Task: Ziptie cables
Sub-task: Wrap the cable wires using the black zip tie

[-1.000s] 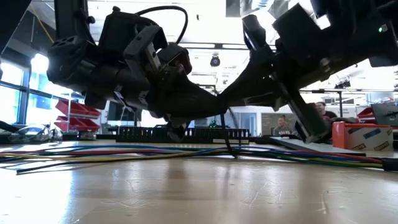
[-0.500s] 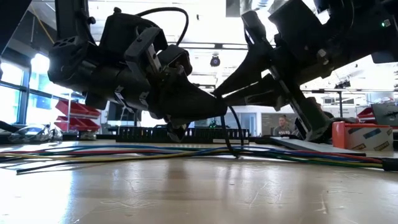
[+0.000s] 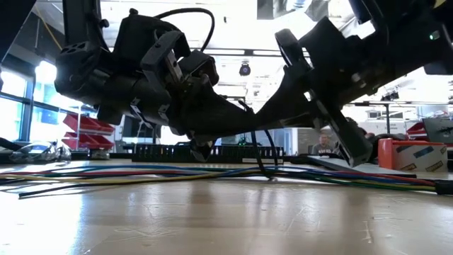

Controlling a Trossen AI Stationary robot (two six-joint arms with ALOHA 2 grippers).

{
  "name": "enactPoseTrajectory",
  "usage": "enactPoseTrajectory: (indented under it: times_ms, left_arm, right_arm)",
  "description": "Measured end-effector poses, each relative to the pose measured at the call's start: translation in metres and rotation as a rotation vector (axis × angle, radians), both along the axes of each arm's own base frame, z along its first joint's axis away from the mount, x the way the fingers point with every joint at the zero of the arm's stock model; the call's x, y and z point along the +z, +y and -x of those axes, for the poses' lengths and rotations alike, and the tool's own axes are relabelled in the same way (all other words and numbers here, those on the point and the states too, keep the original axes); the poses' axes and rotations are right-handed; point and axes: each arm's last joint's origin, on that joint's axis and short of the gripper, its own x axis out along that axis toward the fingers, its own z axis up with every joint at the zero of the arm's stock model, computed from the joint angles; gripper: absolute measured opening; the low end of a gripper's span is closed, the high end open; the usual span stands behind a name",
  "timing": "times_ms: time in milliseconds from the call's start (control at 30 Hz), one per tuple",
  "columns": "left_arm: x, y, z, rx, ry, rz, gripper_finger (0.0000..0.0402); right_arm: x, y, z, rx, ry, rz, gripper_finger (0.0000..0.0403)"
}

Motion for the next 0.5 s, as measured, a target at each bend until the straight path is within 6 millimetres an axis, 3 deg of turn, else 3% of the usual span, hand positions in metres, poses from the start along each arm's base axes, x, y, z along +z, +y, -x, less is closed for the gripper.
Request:
enactPoseTrajectory:
  times_ms: [500]
  left_arm:
    - [0.0002,0.0035,-0.0005,0.002,0.033,0.101,0.0000]
  right_arm:
    - [0.0044,0.0043,-0.0015,0.064,-0.028,0.049,0.0000]
